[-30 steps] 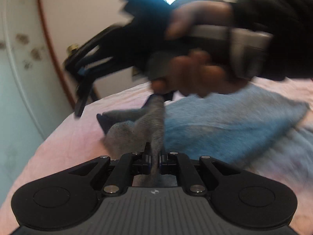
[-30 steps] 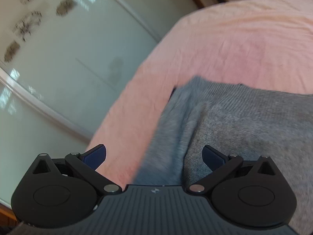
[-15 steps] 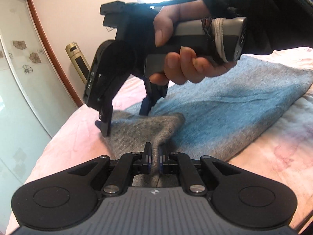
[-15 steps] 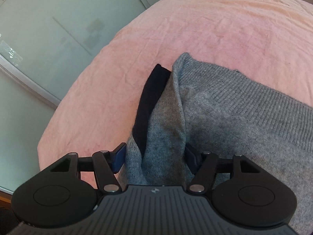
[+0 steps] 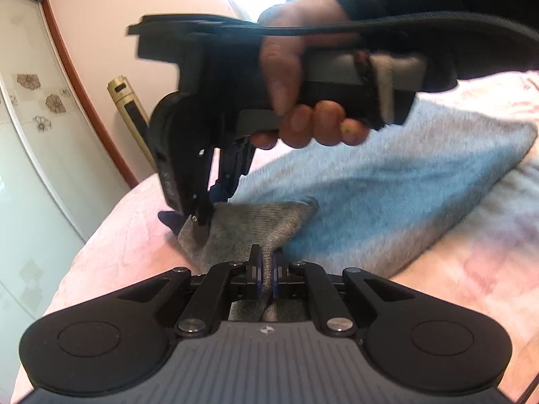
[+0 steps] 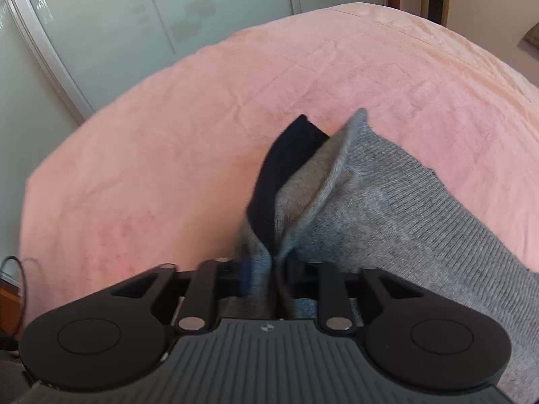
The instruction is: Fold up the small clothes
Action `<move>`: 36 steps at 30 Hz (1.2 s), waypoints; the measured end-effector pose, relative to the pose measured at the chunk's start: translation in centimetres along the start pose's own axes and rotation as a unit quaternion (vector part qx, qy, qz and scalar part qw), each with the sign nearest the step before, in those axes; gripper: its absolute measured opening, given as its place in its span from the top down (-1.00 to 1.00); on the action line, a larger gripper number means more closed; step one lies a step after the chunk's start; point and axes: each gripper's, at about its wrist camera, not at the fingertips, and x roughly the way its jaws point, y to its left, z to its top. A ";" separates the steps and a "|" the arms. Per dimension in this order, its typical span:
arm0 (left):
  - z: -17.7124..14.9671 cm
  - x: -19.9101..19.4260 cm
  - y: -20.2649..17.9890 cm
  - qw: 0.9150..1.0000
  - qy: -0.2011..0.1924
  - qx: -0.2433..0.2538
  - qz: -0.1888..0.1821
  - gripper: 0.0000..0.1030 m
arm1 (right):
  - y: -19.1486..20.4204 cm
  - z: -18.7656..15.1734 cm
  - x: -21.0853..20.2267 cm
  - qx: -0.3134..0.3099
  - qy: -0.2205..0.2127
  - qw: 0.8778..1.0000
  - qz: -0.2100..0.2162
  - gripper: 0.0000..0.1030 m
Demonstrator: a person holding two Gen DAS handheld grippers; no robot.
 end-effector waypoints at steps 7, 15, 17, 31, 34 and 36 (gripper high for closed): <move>5.2 -0.9 -4.1 0.989 -0.082 -0.006 -0.119 0.90 | -4.5 -5.0 -10.0 0.036 -0.075 0.996 -0.022 0.67; 5.4 -0.4 -9.6 0.966 -0.064 0.029 -0.249 0.90 | -14.7 -17.7 -16.2 0.240 -0.085 0.966 -0.053 0.54; 5.0 -0.7 -8.6 0.961 -0.063 0.023 -0.270 0.89 | -16.0 -19.8 -16.3 0.277 -0.112 0.954 -0.030 0.40; 4.5 -2.7 2.2 0.935 -0.049 -0.115 -0.330 0.88 | -16.9 -20.1 -17.7 0.296 -0.208 0.932 0.007 0.69; 4.3 0.6 4.3 0.935 -0.032 -0.173 -0.309 0.82 | -18.2 -22.1 -17.1 0.325 -0.193 0.925 -0.023 0.68; 4.8 4.1 6.0 0.929 0.000 -0.221 -0.298 0.82 | -19.1 -23.7 -16.4 0.362 -0.201 0.910 -0.004 0.57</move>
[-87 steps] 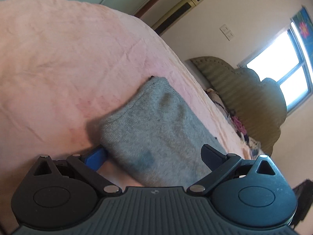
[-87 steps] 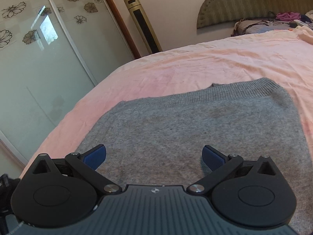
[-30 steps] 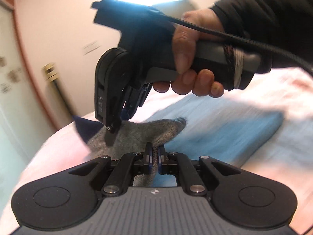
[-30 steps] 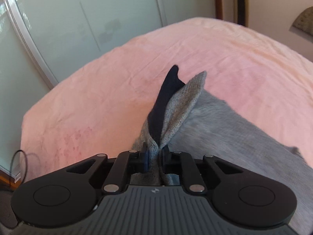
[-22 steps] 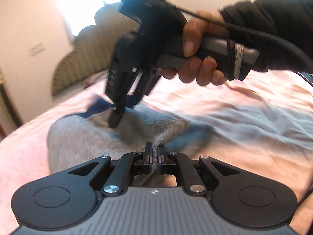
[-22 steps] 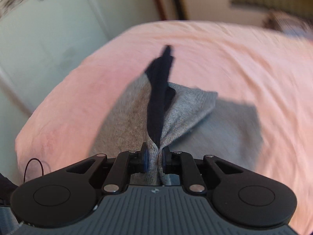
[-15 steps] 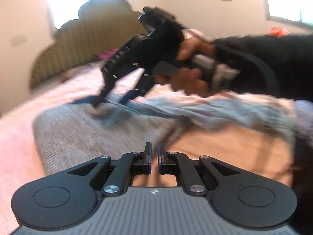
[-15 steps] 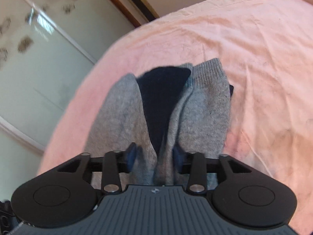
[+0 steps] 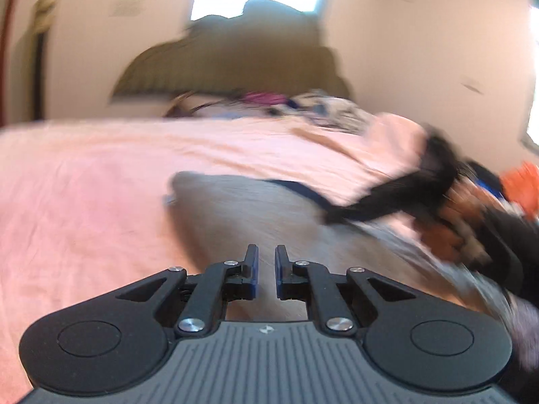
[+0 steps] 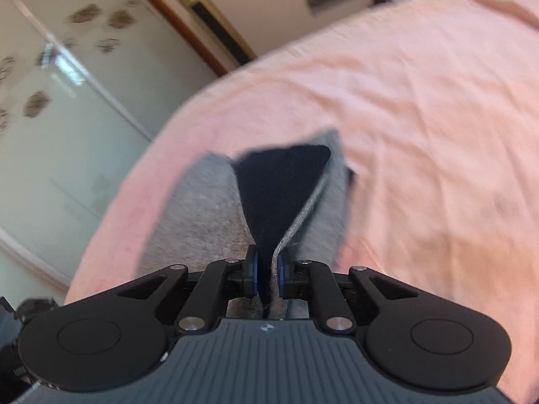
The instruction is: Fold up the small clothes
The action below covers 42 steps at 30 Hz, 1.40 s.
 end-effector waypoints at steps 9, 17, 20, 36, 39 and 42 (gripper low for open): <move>3.3 8.5 10.6 0.951 0.069 -0.269 -0.139 0.04 | -0.8 3.3 0.1 0.021 -0.061 0.997 -0.046 -0.79; 2.3 11.0 11.7 0.920 0.048 -0.343 -0.185 -0.75 | -0.6 3.8 4.4 0.023 -0.020 0.999 -0.013 -0.25; 3.3 11.8 10.3 0.950 0.057 -0.284 -0.119 0.53 | -0.9 3.8 5.3 0.037 0.001 0.999 0.002 0.34; 2.6 11.0 13.6 0.929 0.082 -0.341 -0.120 -0.56 | -0.8 3.3 4.0 0.040 -0.023 0.999 0.011 0.42; 2.9 13.0 12.4 0.928 0.104 -0.332 -0.136 -0.57 | -2.2 3.1 4.3 0.065 -0.021 0.997 0.027 0.42; 3.4 14.3 11.2 0.942 0.097 -0.301 -0.110 -0.19 | -3.0 2.8 4.4 0.082 -0.023 0.995 0.042 0.41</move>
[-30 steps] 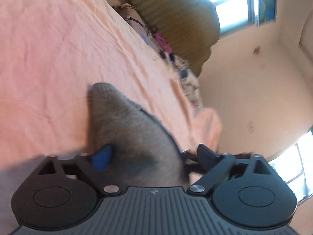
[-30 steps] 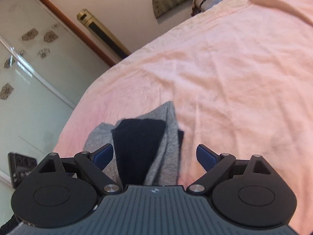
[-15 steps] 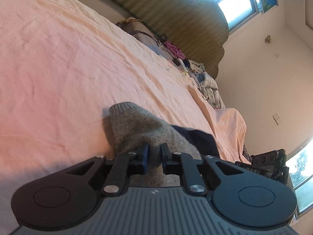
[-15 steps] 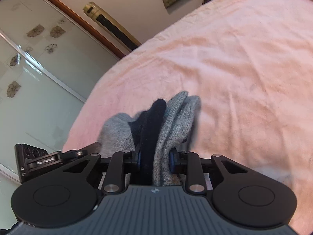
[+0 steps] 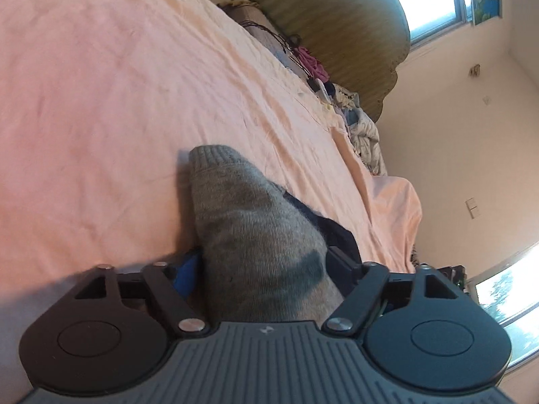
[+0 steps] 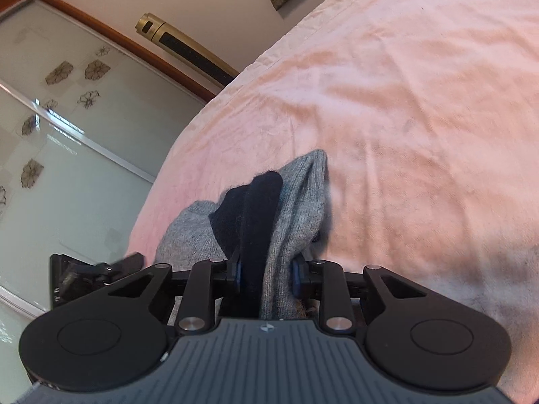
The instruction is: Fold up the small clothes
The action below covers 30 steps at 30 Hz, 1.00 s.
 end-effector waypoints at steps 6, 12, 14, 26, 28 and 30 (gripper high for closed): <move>-0.6 -1.7 -2.1 0.997 -0.041 0.055 0.042 0.48 | 0.8 -1.2 -0.7 0.011 -0.028 0.999 0.022 0.43; 2.2 -7.6 -3.1 0.990 -0.100 0.093 0.046 0.47 | 6.1 0.0 0.3 -0.039 -0.033 0.996 0.079 0.44; 3.9 -8.2 -2.6 0.987 -0.111 0.093 0.069 0.42 | 6.8 1.2 1.9 -0.034 -0.029 0.995 0.092 0.44; -1.8 -9.9 2.9 0.998 -0.041 -0.001 0.056 -0.32 | 6.7 -3.0 3.1 -0.057 -0.003 0.998 -0.016 -0.23; -3.6 -9.3 2.4 0.997 -0.043 0.023 0.056 -0.37 | 7.3 -4.4 2.7 -0.070 0.020 0.997 -0.004 -0.23; -4.0 -8.6 0.8 0.993 -0.044 0.063 0.092 -0.29 | 7.9 -5.2 3.2 -0.094 0.027 0.995 -0.029 -0.13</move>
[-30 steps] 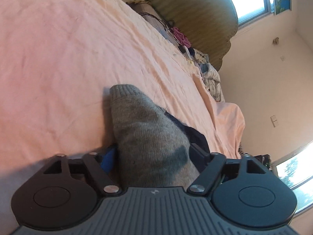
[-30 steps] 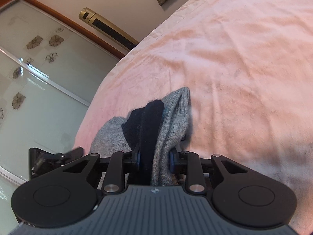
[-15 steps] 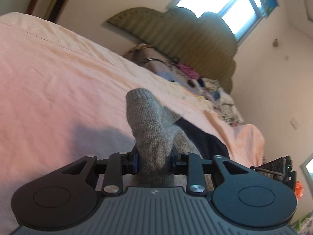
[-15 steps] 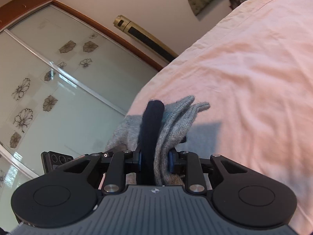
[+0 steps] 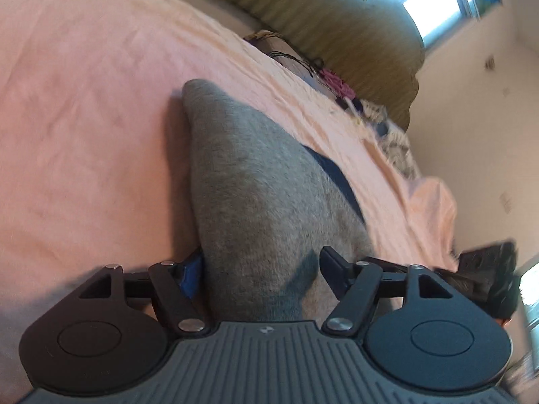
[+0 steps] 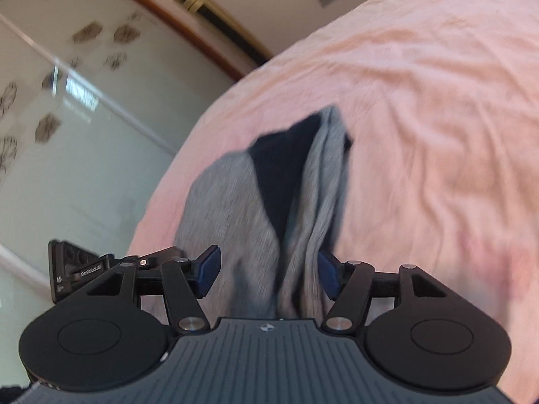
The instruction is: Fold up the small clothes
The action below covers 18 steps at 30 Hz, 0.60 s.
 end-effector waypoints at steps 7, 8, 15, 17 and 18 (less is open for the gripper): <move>0.7 -0.2 0.2 0.998 0.025 0.044 0.025 0.35 | -1.7 0.2 -0.9 0.010 0.007 0.999 -0.033 0.70; 0.5 -0.5 0.4 0.999 0.023 0.034 0.021 0.30 | -2.3 -0.1 -0.8 0.025 0.002 0.999 -0.024 0.57; -3.4 -4.6 1.8 0.993 0.031 -0.064 -0.090 -0.59 | -1.3 -3.0 -5.8 0.046 -0.035 0.998 0.027 -0.54; -4.1 -3.8 1.2 0.994 0.040 -0.055 -0.084 -0.55 | 0.0 -3.5 -5.2 0.023 -0.008 0.999 0.030 -0.55; -4.3 -3.7 0.6 0.996 0.033 -0.033 -0.073 -0.50 | 0.6 -3.7 -4.4 0.010 0.010 1.000 0.026 -0.55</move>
